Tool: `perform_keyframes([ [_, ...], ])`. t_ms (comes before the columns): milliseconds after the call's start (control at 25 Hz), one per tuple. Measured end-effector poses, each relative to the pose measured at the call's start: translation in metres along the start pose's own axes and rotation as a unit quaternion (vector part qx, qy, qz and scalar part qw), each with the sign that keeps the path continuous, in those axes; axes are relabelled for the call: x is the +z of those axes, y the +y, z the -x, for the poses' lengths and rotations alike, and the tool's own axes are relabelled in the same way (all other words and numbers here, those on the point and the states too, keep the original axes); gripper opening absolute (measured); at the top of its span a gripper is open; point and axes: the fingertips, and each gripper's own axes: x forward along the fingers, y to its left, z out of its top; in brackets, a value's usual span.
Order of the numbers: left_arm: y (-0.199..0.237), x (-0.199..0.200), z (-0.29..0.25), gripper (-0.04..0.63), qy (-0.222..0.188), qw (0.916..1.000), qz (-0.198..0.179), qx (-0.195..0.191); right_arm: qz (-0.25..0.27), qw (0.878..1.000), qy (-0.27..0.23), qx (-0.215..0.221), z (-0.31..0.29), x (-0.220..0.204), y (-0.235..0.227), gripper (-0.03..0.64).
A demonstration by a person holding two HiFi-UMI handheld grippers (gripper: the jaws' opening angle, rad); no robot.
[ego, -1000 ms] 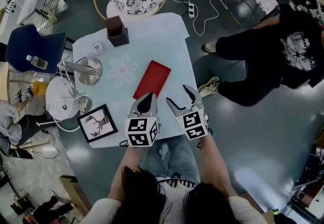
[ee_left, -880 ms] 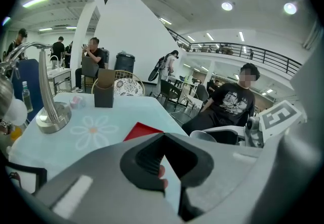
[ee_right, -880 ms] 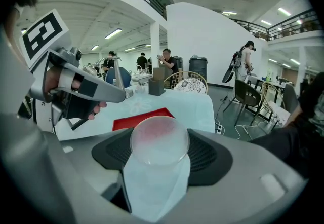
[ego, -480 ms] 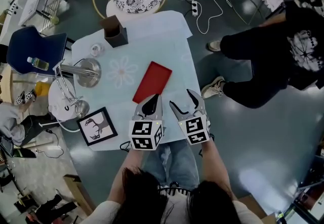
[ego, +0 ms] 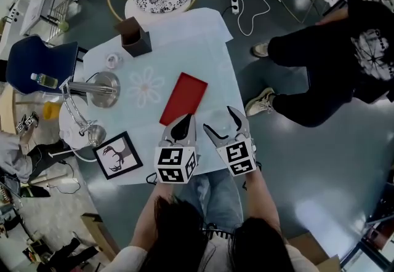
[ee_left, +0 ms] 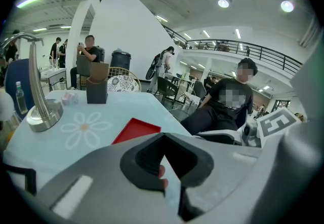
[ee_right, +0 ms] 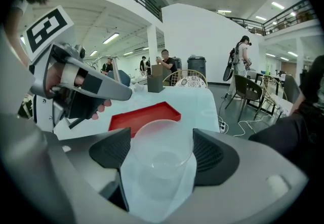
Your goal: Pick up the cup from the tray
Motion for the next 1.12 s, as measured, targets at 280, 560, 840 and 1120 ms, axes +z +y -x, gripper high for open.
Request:
perform_keyframes([
  [280, 0.002, 0.005, 0.009, 0.000, -0.006, 0.9999, 0.013, 0.002, -0.027, 0.999, -0.018, -0.012, 0.017, 0.016, -0.002, 0.393],
  [560, 0.000, 0.021, 0.035, 0.000, -0.026, 0.9994, 0.021, 0.006, -0.020, 0.998, -0.055, -0.025, 0.048, 0.052, -0.003, 0.378],
  [840, -0.009, 0.035, 0.070, 0.000, -0.038, 0.9989, -0.025, -0.016, -0.023, 0.998, -0.054, -0.025, 0.075, 0.075, 0.018, 0.239],
  [1120, -0.009, 0.036, 0.103, 0.000, -0.056, 0.9983, -0.013, -0.002, -0.007, 0.997, -0.071, -0.034, 0.102, 0.098, 0.039, 0.148],
])
